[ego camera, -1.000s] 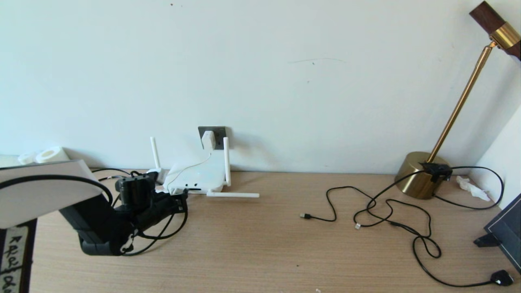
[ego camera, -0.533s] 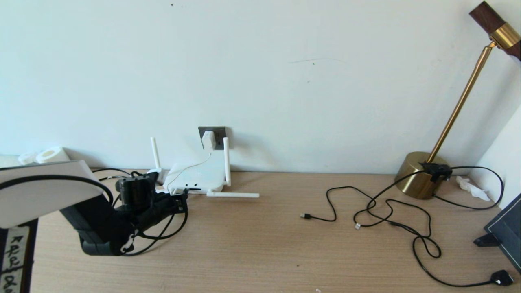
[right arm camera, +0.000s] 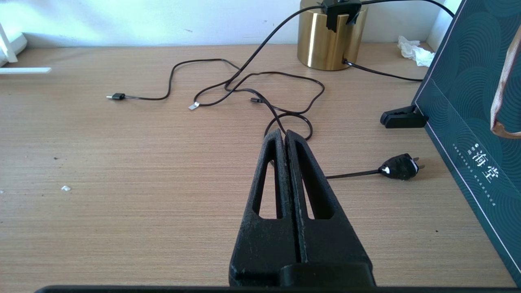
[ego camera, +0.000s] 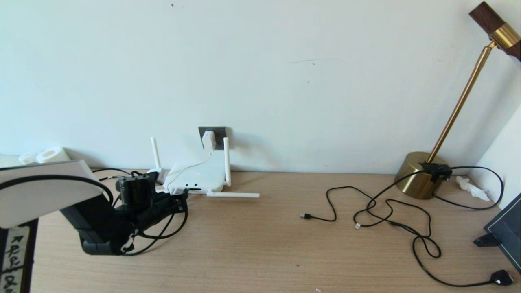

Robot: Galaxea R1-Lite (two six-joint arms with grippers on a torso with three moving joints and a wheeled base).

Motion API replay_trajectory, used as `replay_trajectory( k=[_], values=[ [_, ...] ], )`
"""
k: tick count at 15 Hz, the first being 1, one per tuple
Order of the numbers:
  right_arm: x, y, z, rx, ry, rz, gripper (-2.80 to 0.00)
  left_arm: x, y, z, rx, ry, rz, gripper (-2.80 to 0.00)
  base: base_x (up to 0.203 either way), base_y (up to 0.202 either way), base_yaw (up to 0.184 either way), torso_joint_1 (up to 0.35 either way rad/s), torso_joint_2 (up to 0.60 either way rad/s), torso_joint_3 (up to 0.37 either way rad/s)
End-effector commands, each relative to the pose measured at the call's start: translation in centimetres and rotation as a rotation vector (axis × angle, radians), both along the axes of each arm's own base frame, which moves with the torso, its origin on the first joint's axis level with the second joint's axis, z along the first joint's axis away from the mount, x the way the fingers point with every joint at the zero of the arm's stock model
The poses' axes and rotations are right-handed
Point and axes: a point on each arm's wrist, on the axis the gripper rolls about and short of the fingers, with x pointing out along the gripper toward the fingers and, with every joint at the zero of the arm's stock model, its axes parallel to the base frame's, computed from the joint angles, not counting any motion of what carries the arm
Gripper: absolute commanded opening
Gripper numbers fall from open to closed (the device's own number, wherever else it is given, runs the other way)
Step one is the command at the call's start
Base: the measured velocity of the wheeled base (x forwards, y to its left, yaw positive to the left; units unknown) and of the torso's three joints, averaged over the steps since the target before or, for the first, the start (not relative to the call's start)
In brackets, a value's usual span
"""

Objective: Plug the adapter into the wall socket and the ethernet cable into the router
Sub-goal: Plug cable into router interface

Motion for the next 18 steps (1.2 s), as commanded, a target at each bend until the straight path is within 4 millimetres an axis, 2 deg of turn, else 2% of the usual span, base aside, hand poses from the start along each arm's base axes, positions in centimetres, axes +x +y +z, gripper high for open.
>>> replay_trajectory(
  k=[1, 18],
  values=[
    [0.0, 0.0, 0.01, 0.001, -0.001, 0.0, -2.8, 0.2, -0.03, 0.1, -0.002, -0.012, -0.001, -2.8, 0.0, 0.0, 0.0, 0.0, 0.0, 0.0],
    [0.01, -0.01, 0.01, 0.001, 0.001, 0.0, -2.8, 0.26, -0.03, 0.38, -0.002, -0.012, -0.001, -2.8, 0.0, 0.0, 0.0, 0.0, 0.0, 0.0]
  ],
)
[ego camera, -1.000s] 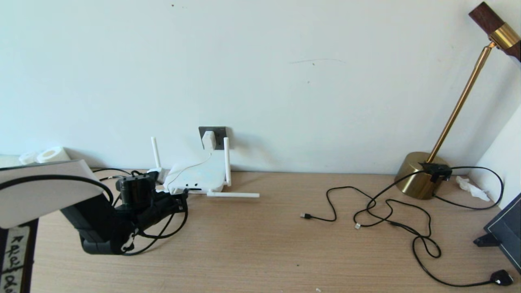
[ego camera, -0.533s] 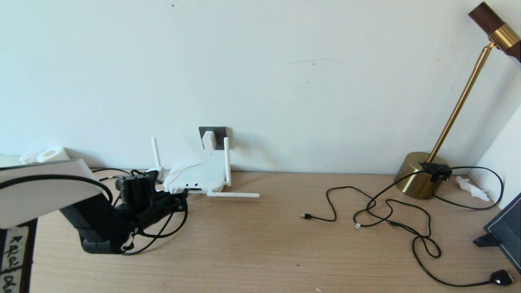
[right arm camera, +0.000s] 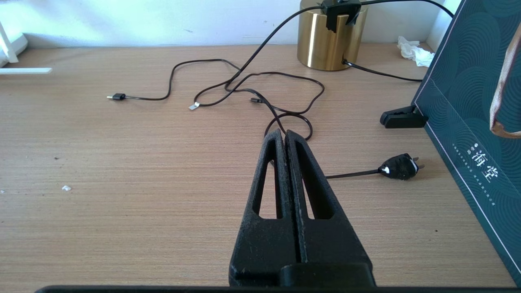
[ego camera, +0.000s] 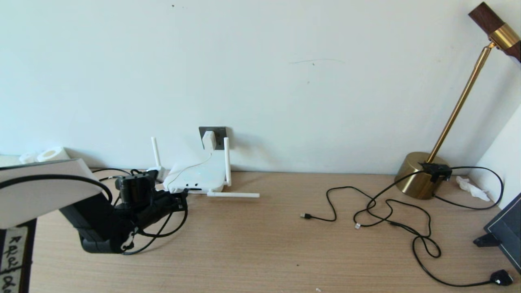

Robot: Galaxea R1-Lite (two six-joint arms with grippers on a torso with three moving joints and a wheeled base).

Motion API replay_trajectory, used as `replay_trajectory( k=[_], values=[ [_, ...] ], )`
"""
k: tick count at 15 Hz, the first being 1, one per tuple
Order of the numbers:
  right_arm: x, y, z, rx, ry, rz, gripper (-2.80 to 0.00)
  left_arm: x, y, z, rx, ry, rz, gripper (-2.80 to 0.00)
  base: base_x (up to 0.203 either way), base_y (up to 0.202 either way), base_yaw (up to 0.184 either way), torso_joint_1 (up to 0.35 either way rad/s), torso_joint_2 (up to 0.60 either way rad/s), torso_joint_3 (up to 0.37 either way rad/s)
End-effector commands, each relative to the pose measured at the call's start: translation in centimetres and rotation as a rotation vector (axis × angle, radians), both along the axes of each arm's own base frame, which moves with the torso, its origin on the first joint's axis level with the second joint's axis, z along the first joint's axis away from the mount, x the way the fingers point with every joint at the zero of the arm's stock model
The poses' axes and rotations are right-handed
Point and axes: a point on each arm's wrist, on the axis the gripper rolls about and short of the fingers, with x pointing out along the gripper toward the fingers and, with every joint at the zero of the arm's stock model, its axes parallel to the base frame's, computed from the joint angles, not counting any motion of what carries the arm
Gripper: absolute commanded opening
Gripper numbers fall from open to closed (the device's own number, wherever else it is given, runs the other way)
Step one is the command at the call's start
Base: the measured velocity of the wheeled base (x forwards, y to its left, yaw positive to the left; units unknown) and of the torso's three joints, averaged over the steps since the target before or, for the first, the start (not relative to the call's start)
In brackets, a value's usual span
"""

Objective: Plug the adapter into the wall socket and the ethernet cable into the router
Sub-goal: Plug cable into router interface

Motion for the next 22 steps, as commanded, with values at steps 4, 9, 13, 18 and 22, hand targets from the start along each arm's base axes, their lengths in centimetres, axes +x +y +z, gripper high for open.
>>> replay_trajectory(
  k=[4, 9, 13, 18, 22],
  values=[
    [0.01, 0.0, 0.01, 0.0, 0.001, 0.0, -2.8, 0.06, -0.05, -0.3, -0.001, 0.004, -0.001, -2.8, 0.0, 0.0, 0.0, 0.0, 0.0, 0.0],
    [0.01, 0.0, 0.01, 0.0, 0.001, 0.0, -2.8, -0.1, -0.11, -0.37, -0.001, 0.009, -0.003, -2.8, 0.0, 0.0, 0.0, 0.0, 0.0, 0.0],
    [0.0, 0.0, 0.0, 0.0, 0.0, 0.001, -2.8, -0.28, -0.27, -0.33, 0.0, 0.012, -0.008, -2.8, 0.0, 0.0, 0.0, 0.0, 0.0, 0.0],
    [0.0, 0.0, 0.0, 0.0, 0.0, -0.001, -2.8, -0.25, -0.27, -0.25, 0.0, 0.009, -0.006, -2.8, 0.0, 0.0, 0.0, 0.0, 0.0, 0.0],
    [0.0, 0.0, 0.0, 0.0, 0.0, 0.001, -2.8, -0.25, -0.27, -0.12, 0.0, 0.005, -0.006, -2.8, 0.0, 0.0, 0.0, 0.0, 0.0, 0.0]
  ],
)
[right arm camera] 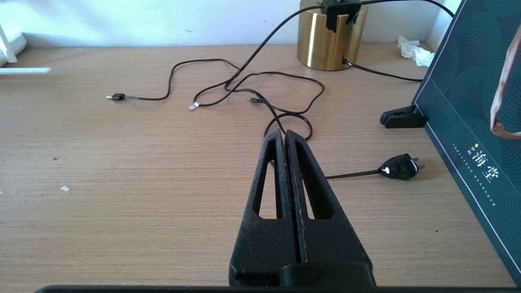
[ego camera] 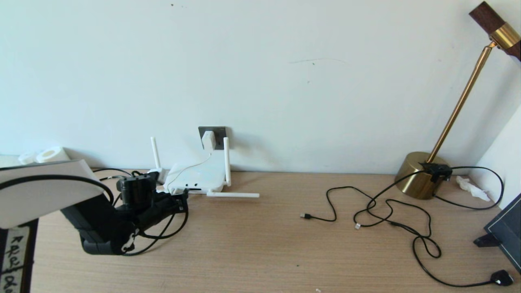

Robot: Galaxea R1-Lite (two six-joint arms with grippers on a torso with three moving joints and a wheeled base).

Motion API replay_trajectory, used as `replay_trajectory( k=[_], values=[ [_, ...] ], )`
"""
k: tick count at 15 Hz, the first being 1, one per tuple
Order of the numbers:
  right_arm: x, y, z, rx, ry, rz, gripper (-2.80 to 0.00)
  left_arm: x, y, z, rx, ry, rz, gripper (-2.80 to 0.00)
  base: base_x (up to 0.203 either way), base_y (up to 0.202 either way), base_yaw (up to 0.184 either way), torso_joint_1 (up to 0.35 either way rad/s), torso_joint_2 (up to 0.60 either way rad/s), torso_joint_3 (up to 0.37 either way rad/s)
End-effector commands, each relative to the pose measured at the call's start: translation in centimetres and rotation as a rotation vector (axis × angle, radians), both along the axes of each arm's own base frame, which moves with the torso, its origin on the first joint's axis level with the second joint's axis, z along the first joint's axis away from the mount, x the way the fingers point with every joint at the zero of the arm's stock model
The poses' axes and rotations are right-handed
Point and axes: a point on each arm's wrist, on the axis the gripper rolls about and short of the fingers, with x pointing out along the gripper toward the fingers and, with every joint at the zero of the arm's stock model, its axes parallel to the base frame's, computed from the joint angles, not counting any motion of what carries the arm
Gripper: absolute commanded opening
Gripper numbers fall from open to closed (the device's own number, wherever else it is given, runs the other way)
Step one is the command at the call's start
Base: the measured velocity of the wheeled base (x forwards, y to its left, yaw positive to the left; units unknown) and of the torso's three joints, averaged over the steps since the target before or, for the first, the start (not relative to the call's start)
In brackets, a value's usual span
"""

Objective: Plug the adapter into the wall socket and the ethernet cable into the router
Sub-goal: Plug cable into router interface

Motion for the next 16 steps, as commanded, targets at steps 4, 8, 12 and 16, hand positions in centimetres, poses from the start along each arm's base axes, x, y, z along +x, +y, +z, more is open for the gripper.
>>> replay_trajectory(
  k=[4, 8, 12, 16],
  values=[
    [0.0, 0.0, 0.0, 0.0, 0.0, 0.001, -2.8, 0.0, -0.1, 0.3, -0.002, -0.013, -0.002, -2.8, 0.0, 0.0, 0.0, 0.0, 0.0, 0.0],
    [0.0, 0.0, 0.0, 0.0, 0.0, 0.001, -2.8, 0.0, -0.1, 0.5, -0.001, -0.017, -0.002, -2.8, 0.0, 0.0, 0.0, 0.0, 0.0, 0.0],
    [0.0, 0.0, 0.0, 0.0, 0.0, -0.001, -2.8, -1.4, -0.2, 0.5, 0.002, 0.004, -0.01, -2.8, 0.0, 0.0, 0.0, 0.0, 0.0, 0.0],
    [0.0, 0.0, 0.0, 0.0, 0.0, 0.001, -2.8, -6.5, -2.0, 1.9, 0.007, 0.019, -0.076, -2.8, 0.0, 0.0, 0.0, 0.0, 0.0, 0.0]
  ],
)
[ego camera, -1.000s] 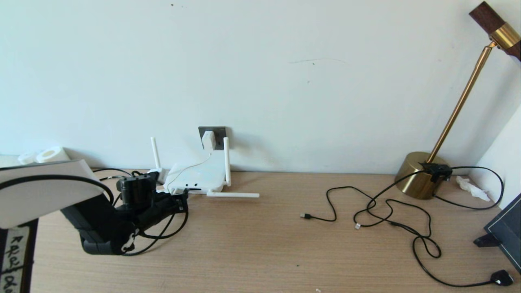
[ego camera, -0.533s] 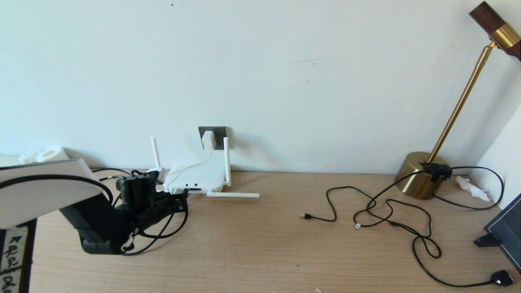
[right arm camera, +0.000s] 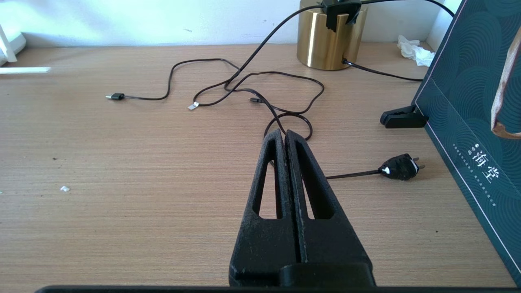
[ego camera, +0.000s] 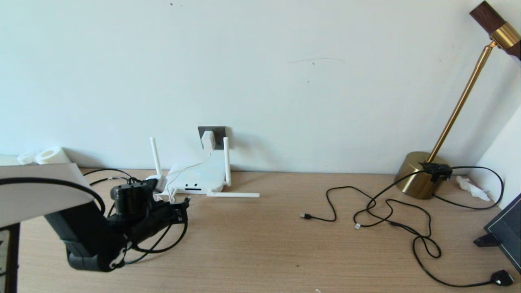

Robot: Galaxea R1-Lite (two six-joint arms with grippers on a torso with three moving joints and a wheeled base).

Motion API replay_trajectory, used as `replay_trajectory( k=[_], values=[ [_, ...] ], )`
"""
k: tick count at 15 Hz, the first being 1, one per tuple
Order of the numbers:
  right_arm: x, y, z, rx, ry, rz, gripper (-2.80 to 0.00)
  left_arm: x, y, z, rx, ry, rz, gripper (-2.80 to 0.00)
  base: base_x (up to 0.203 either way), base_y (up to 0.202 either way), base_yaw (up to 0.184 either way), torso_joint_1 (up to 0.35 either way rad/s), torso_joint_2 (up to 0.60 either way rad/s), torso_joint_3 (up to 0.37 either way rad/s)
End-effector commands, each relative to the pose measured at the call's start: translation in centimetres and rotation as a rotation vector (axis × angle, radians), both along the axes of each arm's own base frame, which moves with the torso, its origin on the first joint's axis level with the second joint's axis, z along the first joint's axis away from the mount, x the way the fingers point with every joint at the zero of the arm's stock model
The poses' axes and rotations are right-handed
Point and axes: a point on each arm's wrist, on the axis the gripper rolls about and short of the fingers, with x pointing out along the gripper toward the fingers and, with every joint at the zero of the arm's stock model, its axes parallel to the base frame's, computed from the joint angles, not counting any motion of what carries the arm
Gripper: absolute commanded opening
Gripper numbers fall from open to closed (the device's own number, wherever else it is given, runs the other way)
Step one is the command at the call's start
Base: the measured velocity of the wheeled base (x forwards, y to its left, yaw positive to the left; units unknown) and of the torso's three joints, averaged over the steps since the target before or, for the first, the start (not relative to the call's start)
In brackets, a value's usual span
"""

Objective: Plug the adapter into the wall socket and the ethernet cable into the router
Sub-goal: Plug cable into router interface

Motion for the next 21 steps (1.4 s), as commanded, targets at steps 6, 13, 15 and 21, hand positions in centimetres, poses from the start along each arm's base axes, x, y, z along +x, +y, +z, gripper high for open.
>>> replay_trajectory(
  k=[6, 13, 15, 21],
  values=[
    [0.0, 0.0, 0.0, 0.001, 0.0, -0.001, -2.8, -10.0, -4.1, 9.7, 0.167, -0.394, -0.213, -2.8, 0.0, 0.0, 0.0, 0.0, 0.0, 0.0],
    [0.0, 0.0, 0.0, -0.007, -0.002, 0.0, -2.8, -13.6, -9.9, 20.5, 0.694, -0.563, -0.494, -2.8, 0.0, 0.0, 0.0, 0.0, 0.0, 0.0],
    [-0.2, 0.0, 0.8, 0.022, -0.033, 0.002, -2.8, -15.9, -13.5, 21.3, 0.745, -0.608, -0.548, -2.8, 0.0, 0.0, 0.0, 0.0, 0.0, 0.0],
    [0.5, 0.9, 13.6, 0.425, 0.145, 0.371, -2.8, -20.1, -16.5, 23.9, 0.863, -0.891, -0.523, -2.8, 0.0, 0.0, 0.0, 0.0, 0.0, 0.0]
  ],
)
